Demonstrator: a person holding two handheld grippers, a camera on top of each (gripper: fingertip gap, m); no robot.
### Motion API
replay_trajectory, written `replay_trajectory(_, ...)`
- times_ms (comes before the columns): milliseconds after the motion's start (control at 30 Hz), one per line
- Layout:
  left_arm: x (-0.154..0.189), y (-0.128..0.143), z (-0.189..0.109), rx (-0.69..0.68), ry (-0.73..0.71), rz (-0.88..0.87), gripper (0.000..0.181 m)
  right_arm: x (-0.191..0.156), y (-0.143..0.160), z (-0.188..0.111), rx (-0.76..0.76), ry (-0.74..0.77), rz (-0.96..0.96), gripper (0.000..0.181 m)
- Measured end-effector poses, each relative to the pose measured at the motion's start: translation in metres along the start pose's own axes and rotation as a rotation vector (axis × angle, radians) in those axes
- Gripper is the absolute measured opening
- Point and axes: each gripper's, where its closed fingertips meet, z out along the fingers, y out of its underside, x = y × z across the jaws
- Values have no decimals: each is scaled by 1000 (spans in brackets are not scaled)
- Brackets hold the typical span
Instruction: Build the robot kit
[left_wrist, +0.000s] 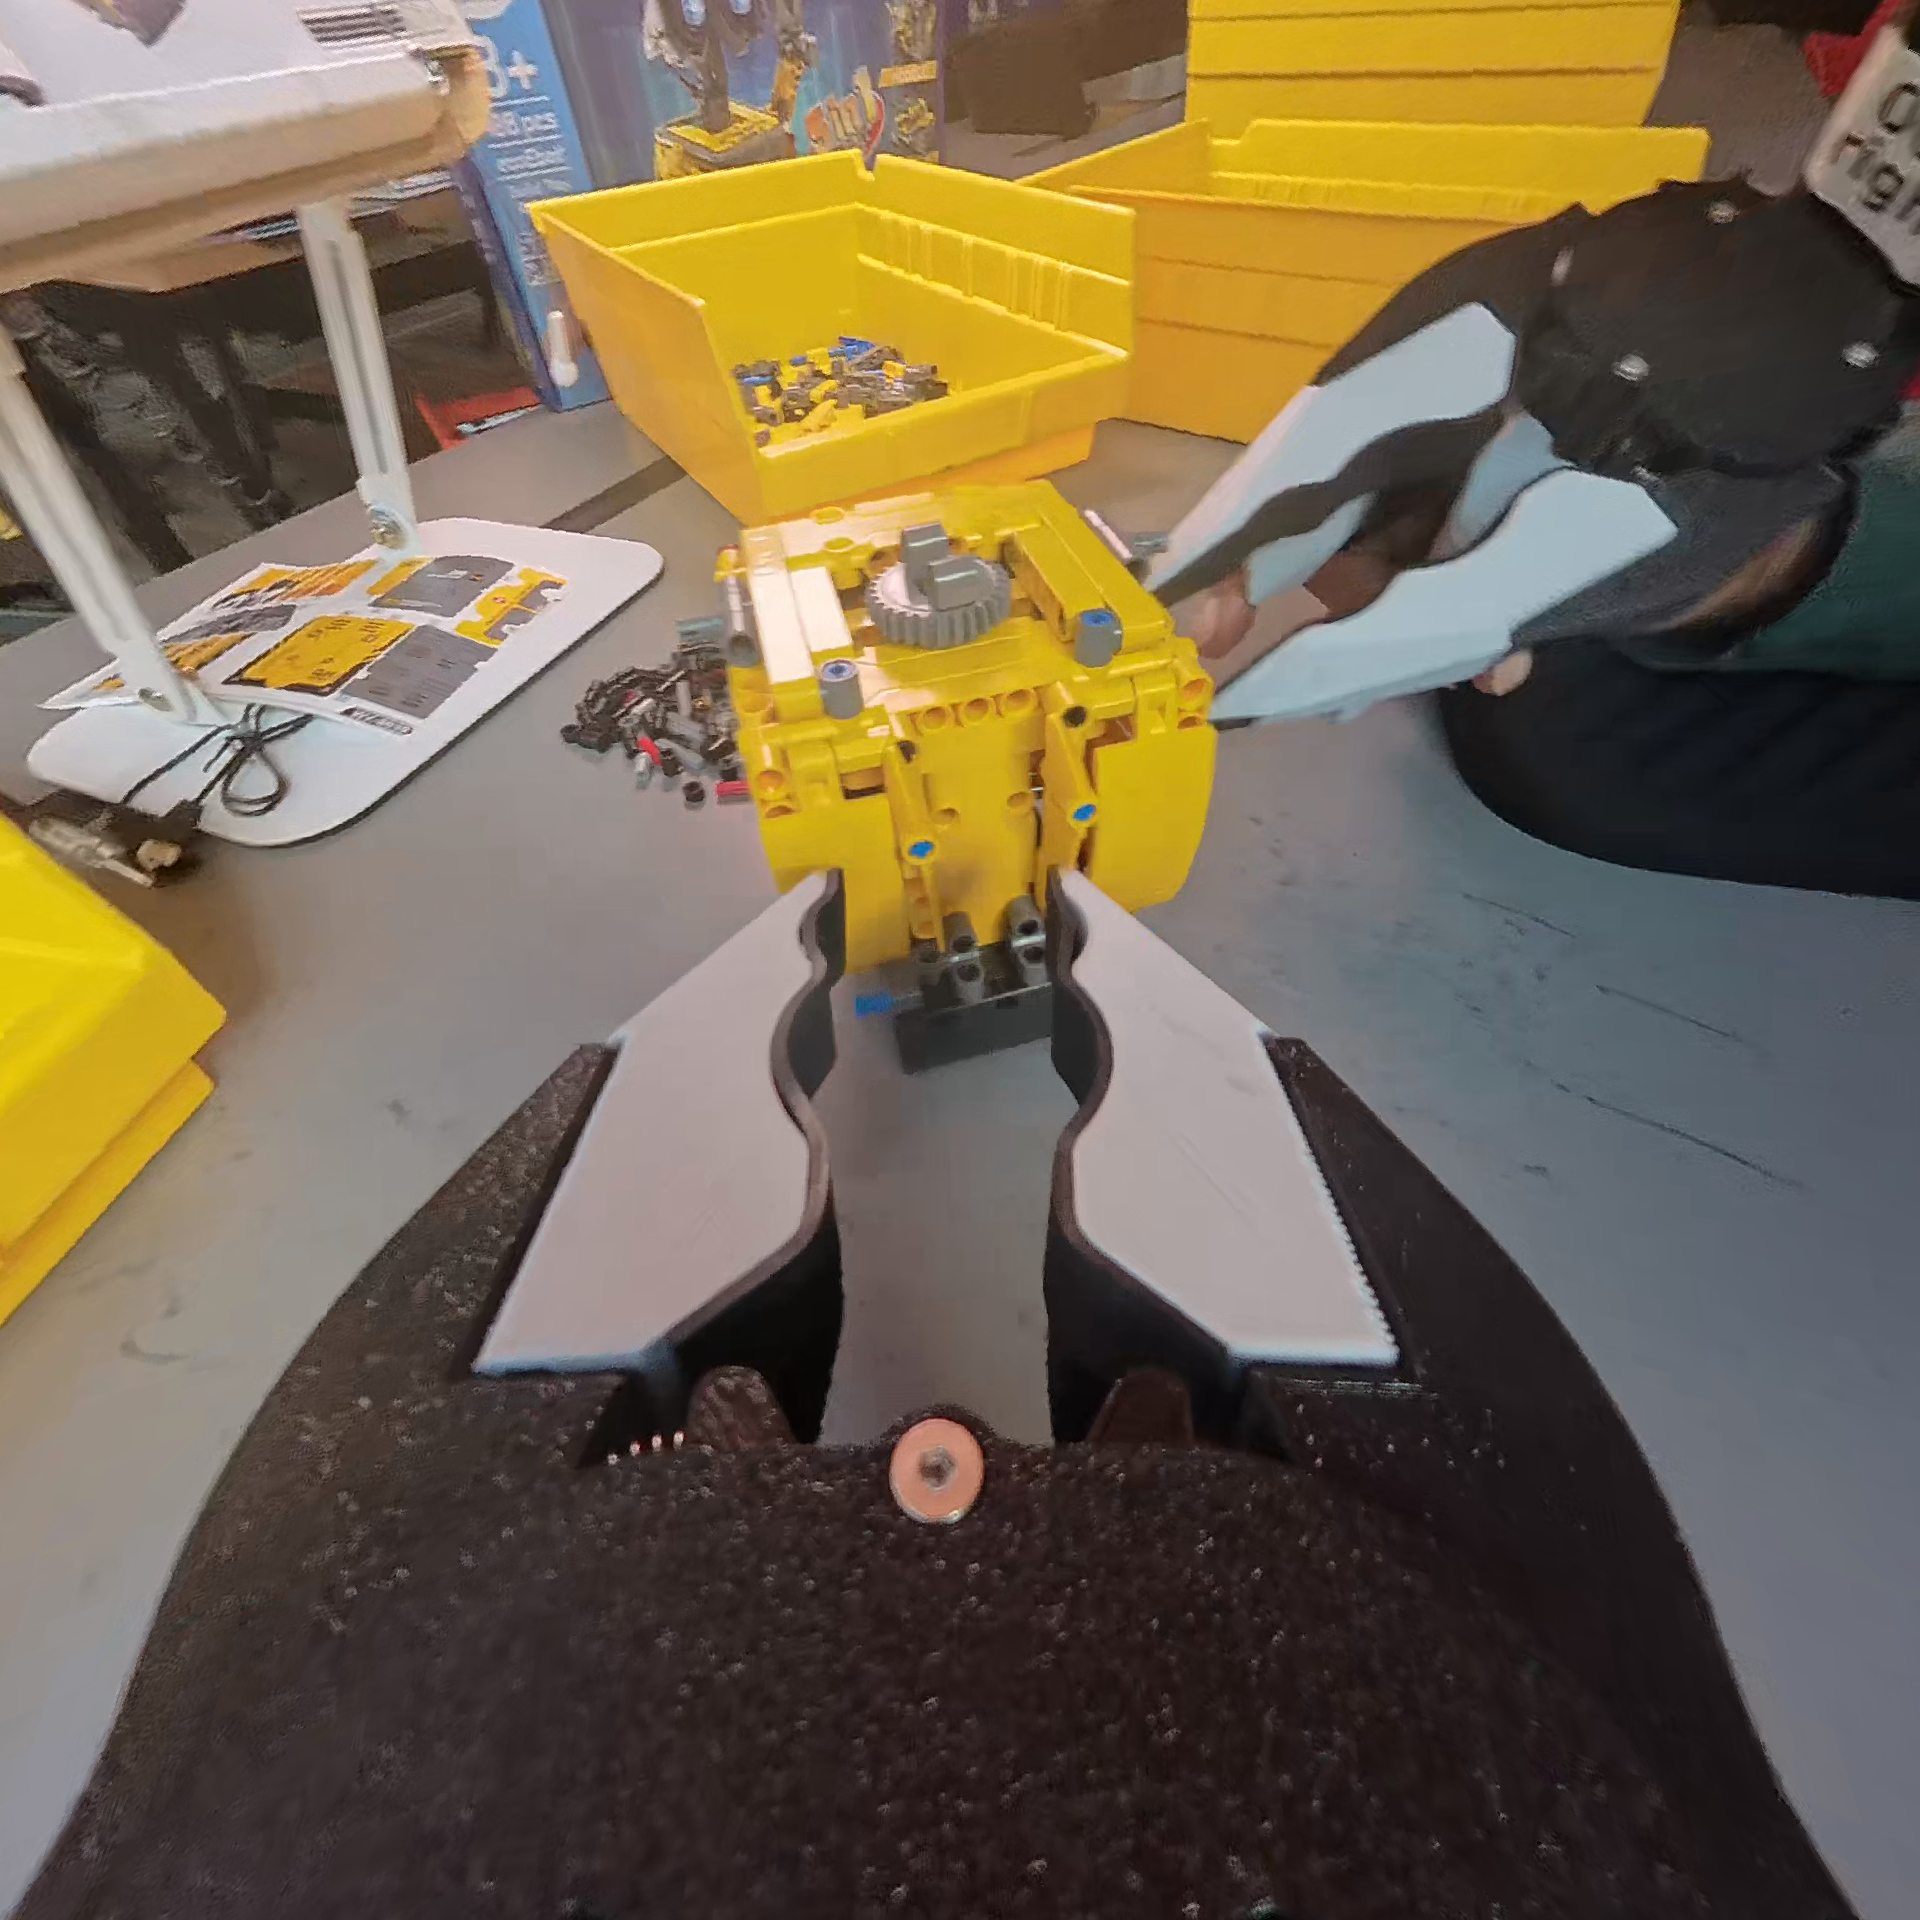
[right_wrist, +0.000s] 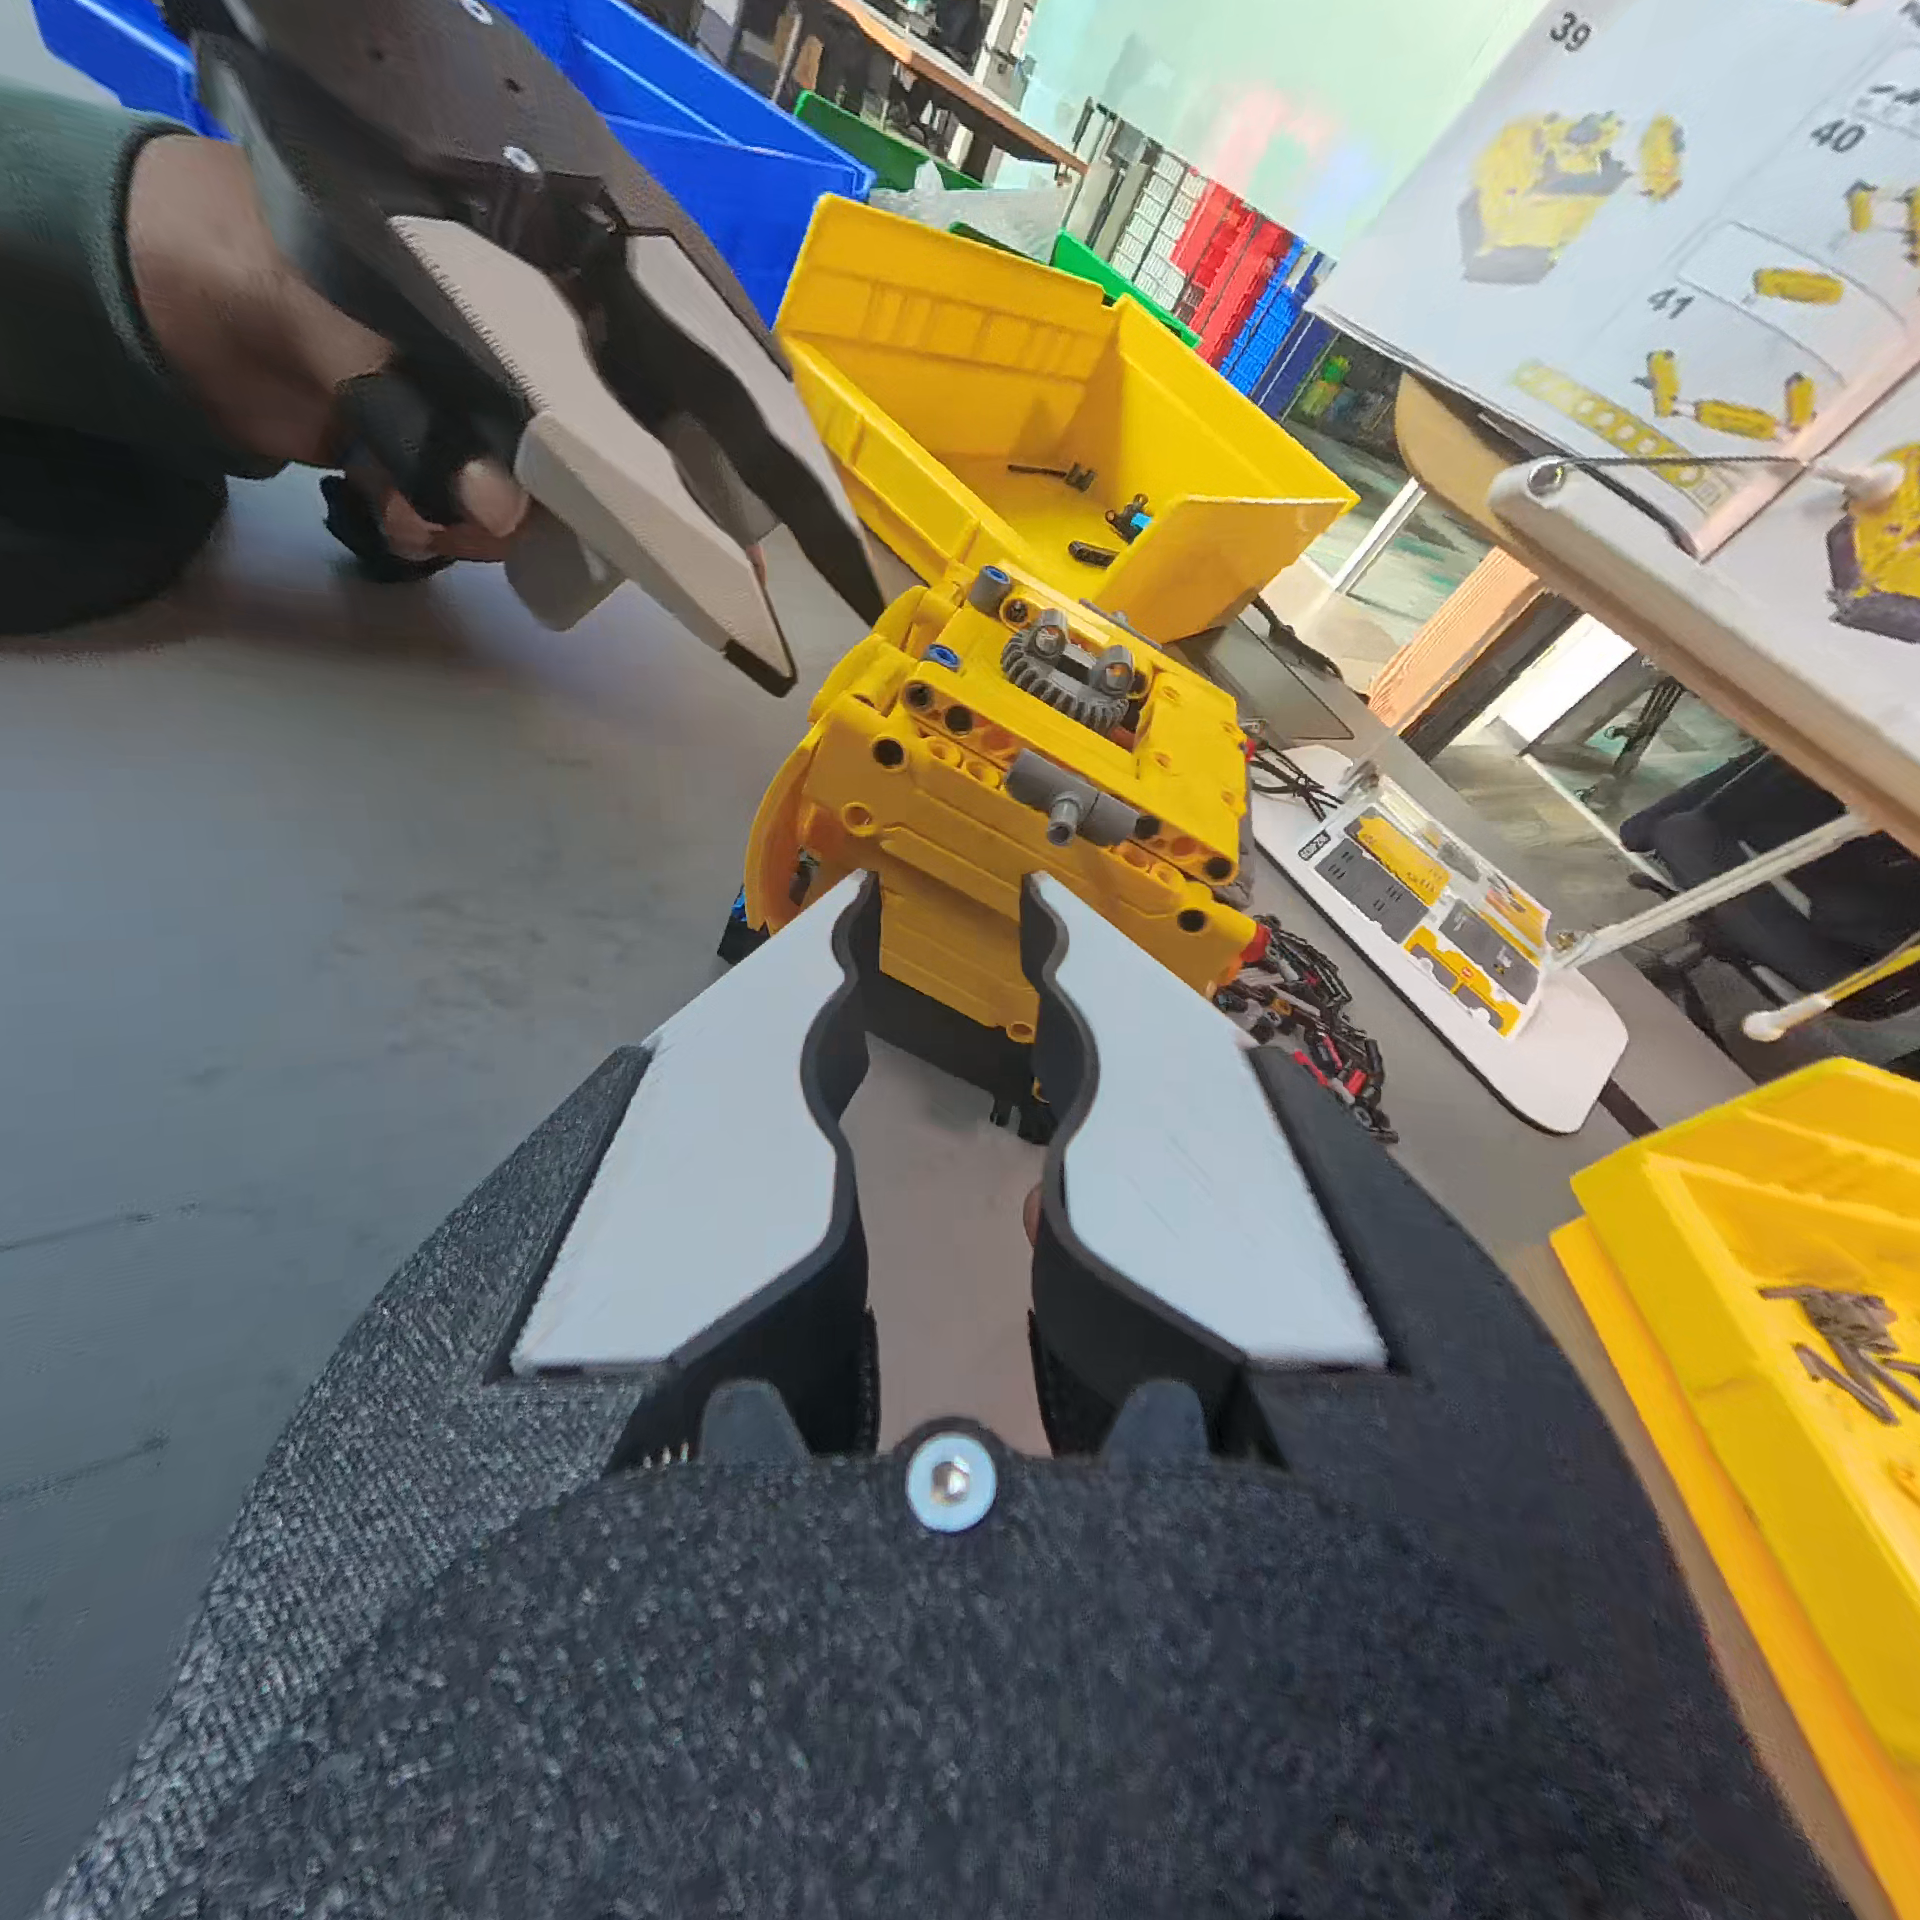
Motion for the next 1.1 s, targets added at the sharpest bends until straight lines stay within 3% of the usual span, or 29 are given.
replay_trajectory(33, 10, -1, 1, -1, 40, 31, 32, 2, 1, 0, 0, -8, 28, 28)
replay_trajectory(67, 18, 0, 3, -10, 57, 60, 38, 4, 2, 0, 0, -6, 52, 30)
replay_trajectory(200, 60, 12, 9, -76, 203, 209, 19, 31, 16, -1, -69, 69, 184, 41)
replay_trajectory(233, 60, 12, 11, -88, 172, 257, 17, 40, 20, -4, -77, 90, 211, 34)
replay_trajectory(333, 32, -11, 0, -6, -10, 294, 11, 60, 28, -16, -71, 150, 282, 37)
replay_trajectory(400, 13, -21, -10, 50, -45, 174, 20, 55, 21, -17, -25, 117, 287, 37)
replay_trajectory(500, -10, -16, -8, 30, -68, 16, 49, 29, 8, -11, 12, -8, 230, 37)
replay_trajectory(567, -11, -9, 2, 6, -21, -41, 53, 14, 11, -5, -21, -64, 184, 37)
replay_trajectory(633, 0, 0, 13, -48, 56, -59, 44, 13, 18, 0, -62, -54, 159, 38)
replay_trajectory(733, 8, 2, 18, -73, 42, 29, 19, 36, 28, 0, -99, 59, 220, 33)
replay_trajectory(833, 20, 2, 23, -83, 15, 94, 8, 54, 35, -5, -100, 116, 315, 32)
replay_trajectory(967, 29, 0, 30, -83, -7, 132, 5, 77, 30, -23, -53, 233, 361, 32)
replay_trajectory(1100, 31, 0, 33, -70, -10, 114, 5, 58, 5, -29, 38, 128, 433, 36)
